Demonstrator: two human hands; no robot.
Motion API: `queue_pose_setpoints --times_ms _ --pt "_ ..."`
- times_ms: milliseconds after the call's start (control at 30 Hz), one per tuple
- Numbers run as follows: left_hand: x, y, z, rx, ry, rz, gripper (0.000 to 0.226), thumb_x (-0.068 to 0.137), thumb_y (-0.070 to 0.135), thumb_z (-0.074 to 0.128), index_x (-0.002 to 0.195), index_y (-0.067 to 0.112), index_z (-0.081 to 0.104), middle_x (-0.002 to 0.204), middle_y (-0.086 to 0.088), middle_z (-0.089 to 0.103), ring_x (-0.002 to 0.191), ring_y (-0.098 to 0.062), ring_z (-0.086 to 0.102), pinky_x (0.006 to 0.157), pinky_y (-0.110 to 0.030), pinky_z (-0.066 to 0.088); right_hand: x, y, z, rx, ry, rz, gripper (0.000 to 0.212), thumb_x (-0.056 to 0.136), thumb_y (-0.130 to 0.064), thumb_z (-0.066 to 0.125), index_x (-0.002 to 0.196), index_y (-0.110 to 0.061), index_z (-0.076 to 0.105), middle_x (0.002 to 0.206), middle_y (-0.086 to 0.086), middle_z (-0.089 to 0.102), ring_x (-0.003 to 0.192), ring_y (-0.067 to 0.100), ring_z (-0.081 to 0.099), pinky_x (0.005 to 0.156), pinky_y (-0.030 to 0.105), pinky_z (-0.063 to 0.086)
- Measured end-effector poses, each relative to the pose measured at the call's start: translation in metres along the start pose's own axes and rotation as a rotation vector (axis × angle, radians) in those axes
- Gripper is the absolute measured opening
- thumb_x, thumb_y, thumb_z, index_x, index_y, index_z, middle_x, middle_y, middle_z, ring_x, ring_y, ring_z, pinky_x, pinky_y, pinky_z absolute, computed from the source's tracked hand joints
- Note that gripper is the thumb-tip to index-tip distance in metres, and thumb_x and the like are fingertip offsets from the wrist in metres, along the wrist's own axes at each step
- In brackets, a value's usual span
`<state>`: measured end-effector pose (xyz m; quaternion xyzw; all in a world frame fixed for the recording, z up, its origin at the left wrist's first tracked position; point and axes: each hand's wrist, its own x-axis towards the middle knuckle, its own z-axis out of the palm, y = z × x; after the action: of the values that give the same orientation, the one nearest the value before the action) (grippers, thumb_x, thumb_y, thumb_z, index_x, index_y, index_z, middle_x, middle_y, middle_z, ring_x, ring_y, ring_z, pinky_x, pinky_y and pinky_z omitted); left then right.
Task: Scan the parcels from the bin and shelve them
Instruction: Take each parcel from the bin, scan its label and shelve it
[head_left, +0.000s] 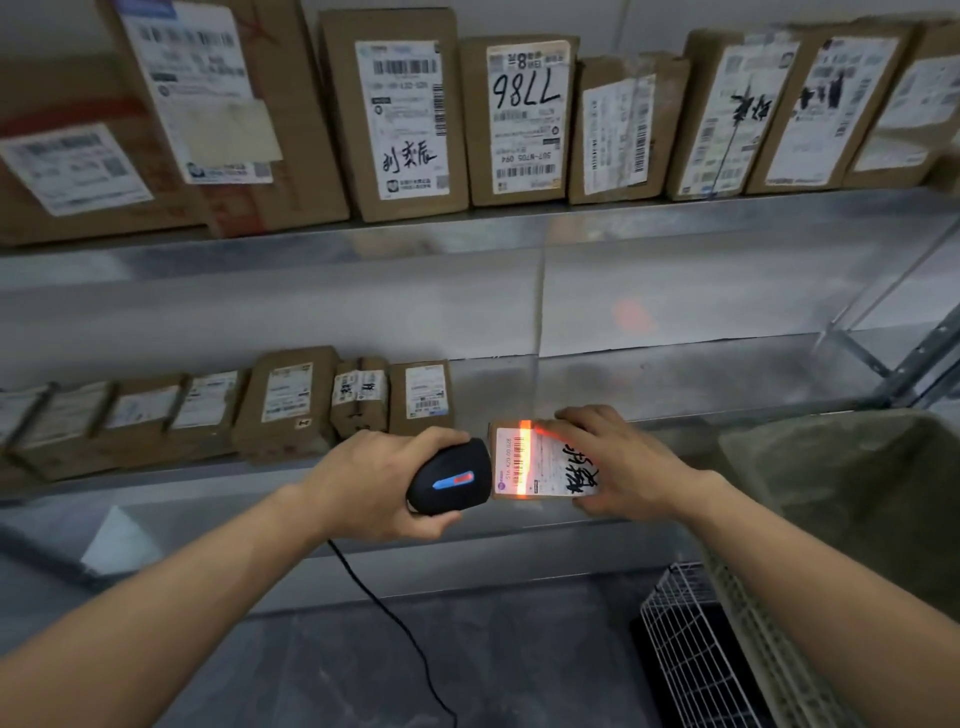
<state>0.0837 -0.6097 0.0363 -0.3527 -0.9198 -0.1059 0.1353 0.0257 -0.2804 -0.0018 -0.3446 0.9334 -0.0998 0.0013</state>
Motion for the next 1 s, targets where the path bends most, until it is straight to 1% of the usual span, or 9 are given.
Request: queue_pose_setpoints --times_ms 233,400,467,567,633,767,833,933,1000 --pt "-0.034 -0.011 -0.013 0.016 -0.039 -0.016 0.076 0.076 0.068 0.062 0.137 0.024 0.047 0.089 0.008 0.075 0.066 -0.014 0.070 0.052 -0.023 0.051 0.007 -0.030 0.011 -0.009 -0.005 -0.014 0.098 0.079 -0.042 0.076 0.158 -0.041 0.017 0.155 -0.009 0.029 0.140 0.012 0.021 0.100 0.029 0.042" --pt "-0.056 -0.017 -0.010 -0.015 -0.019 -0.052 0.076 0.075 0.066 0.064 0.136 0.025 0.047 0.088 0.007 0.076 0.066 -0.019 0.070 0.053 -0.026 0.053 0.009 -0.046 0.024 0.026 0.010 0.005 0.097 0.077 -0.042 0.076 0.157 -0.039 0.022 0.154 -0.009 0.031 0.140 0.013 0.025 0.097 0.023 0.037" --pt "-0.063 -0.020 -0.007 -0.058 -0.040 -0.082 0.078 0.077 0.068 0.064 0.140 0.026 0.045 0.096 0.007 0.076 0.073 -0.016 0.070 0.058 -0.022 0.051 0.009 -0.050 0.028 0.053 -0.003 0.050 0.099 0.077 -0.043 0.076 0.157 -0.042 0.019 0.154 -0.011 0.029 0.141 0.012 0.023 0.100 0.026 0.041" --pt "-0.074 -0.020 -0.002 -0.129 -0.028 -0.183 0.082 0.078 0.075 0.060 0.145 0.029 0.044 0.110 0.008 0.074 0.084 -0.013 0.070 0.065 -0.010 0.041 0.009 -0.055 0.031 0.101 -0.017 0.143 0.101 0.075 -0.047 0.077 0.157 -0.044 0.017 0.155 -0.011 0.027 0.141 0.012 0.021 0.106 0.035 0.046" --pt "-0.078 -0.021 0.006 -0.176 0.008 -0.269 0.084 0.077 0.076 0.059 0.145 0.029 0.046 0.114 0.007 0.073 0.089 -0.015 0.070 0.068 -0.013 0.044 0.012 -0.057 0.034 0.139 -0.015 0.200 0.101 0.075 -0.047 0.078 0.156 -0.044 0.018 0.154 -0.010 0.028 0.139 0.011 0.023 0.107 0.040 0.046" --pt "-0.082 -0.024 0.025 -0.291 0.068 -0.430 0.081 0.075 0.074 0.065 0.142 0.032 0.048 0.115 0.007 0.074 0.093 -0.018 0.071 0.078 -0.031 0.056 0.024 -0.056 0.042 0.255 0.025 0.325 0.099 0.075 -0.048 0.081 0.155 -0.040 0.023 0.151 -0.004 0.035 0.136 0.017 0.029 0.109 0.040 0.039" --pt "-0.082 -0.023 0.031 -0.361 0.096 -0.497 0.079 0.074 0.073 0.068 0.140 0.035 0.049 0.114 0.010 0.073 0.095 -0.015 0.071 0.080 -0.033 0.057 0.033 -0.052 0.046 0.311 0.045 0.406 0.101 0.073 -0.050 0.083 0.155 -0.037 0.026 0.149 -0.002 0.038 0.135 0.020 0.031 0.109 0.042 0.038" --pt "-0.079 -0.016 0.041 -0.480 0.184 -0.597 0.073 0.072 0.068 0.073 0.136 0.044 0.049 0.112 0.023 0.069 0.095 -0.004 0.069 0.082 -0.028 0.057 0.052 -0.045 0.054 0.361 0.081 0.538 0.103 0.071 -0.047 0.086 0.155 -0.032 0.029 0.145 0.003 0.042 0.132 0.025 0.033 0.106 0.043 0.038" --pt "-0.076 -0.011 0.048 -0.546 0.232 -0.664 0.070 0.071 0.066 0.074 0.133 0.046 0.049 0.111 0.027 0.068 0.097 -0.002 0.068 0.083 -0.028 0.058 0.065 -0.041 0.058 0.402 0.096 0.611 0.100 0.072 -0.046 0.084 0.154 -0.030 0.030 0.142 0.006 0.044 0.132 0.030 0.034 0.104 0.042 0.037"
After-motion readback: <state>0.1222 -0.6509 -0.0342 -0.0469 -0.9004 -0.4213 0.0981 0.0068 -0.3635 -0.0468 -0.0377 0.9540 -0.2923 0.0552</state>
